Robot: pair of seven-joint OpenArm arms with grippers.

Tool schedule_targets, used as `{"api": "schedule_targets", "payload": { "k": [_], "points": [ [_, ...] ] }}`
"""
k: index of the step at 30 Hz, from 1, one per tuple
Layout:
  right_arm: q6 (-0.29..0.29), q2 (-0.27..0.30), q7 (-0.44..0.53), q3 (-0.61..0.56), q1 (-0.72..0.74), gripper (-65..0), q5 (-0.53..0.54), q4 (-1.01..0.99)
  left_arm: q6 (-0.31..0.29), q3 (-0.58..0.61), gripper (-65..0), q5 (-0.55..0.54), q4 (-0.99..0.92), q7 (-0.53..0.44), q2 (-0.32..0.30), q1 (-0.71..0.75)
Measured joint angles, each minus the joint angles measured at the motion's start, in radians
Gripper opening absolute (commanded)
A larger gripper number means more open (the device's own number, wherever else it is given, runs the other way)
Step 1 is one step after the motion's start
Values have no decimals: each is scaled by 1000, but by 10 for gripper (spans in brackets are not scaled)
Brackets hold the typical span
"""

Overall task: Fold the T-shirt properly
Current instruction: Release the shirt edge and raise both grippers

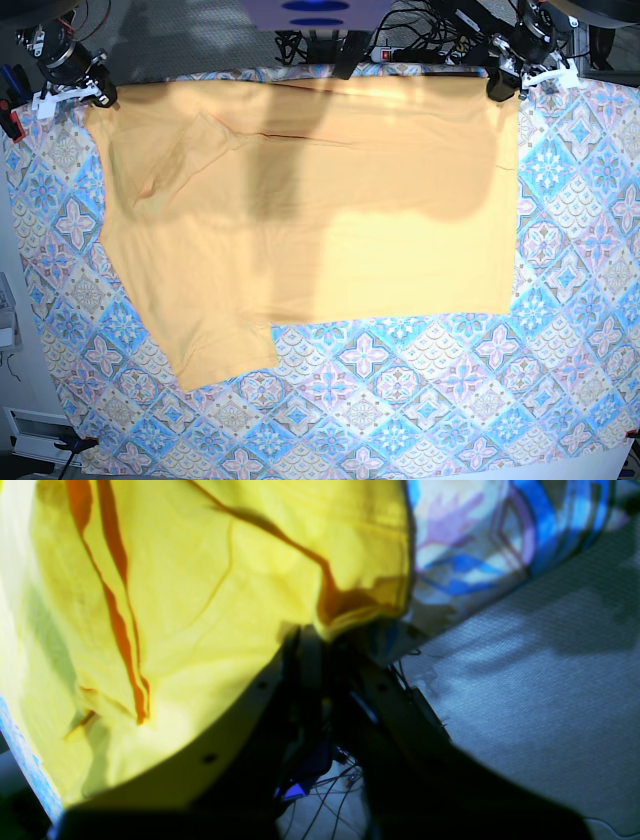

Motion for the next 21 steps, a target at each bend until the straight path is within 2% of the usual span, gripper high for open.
{"api": "schedule_targets", "payload": {
  "k": [4,6,9,15,21],
  "points": [
    [0,-7,-1,37,1,-631,-11,0,1,0,-515,-1,0,0,0,0],
    [-6,-6,0,61,-2,-602,-16,0,1,0,-425,-5,0,13,0,0],
    [-10,-6,-2,90,-5,-555,-19,-2,1,0,-347,-6,0,54,1,0],
    [-11,-6,-7,100,-5,-456,-19,-5,0,-2,-317,-6,0,56,0,0],
    [-10,-10,-9,129,-3,-413,-19,-5,0,-3,-317,-7,0,56,0,0]
  ]
}}
